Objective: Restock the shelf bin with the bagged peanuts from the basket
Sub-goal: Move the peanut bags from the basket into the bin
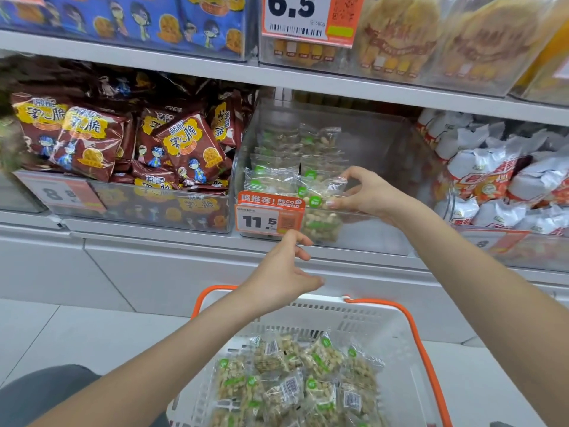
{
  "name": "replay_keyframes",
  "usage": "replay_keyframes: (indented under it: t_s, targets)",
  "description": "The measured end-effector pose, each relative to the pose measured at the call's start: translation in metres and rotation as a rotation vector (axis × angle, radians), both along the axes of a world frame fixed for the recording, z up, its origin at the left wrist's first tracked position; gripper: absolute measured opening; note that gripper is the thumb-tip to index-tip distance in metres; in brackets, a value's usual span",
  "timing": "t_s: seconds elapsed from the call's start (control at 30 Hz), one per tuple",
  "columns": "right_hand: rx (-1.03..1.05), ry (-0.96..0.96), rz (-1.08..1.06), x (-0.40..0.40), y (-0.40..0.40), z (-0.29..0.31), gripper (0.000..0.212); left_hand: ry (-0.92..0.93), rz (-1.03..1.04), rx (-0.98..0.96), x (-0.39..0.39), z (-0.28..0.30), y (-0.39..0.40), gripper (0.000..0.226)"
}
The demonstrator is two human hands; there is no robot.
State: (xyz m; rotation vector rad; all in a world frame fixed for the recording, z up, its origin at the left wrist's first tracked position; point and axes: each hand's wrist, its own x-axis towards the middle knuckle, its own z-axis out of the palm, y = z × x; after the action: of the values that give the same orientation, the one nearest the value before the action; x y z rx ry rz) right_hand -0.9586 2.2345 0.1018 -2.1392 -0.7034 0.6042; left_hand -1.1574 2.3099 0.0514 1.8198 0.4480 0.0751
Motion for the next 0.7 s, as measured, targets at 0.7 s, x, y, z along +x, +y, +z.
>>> replay_keyframes:
  t_s: [0.7]
  targets:
    - [0.361, -0.924, -0.156, -0.072, -0.085, -0.082, 0.023, 0.204, -0.123, 0.281, 0.007, -0.066, 0.014, 0.029]
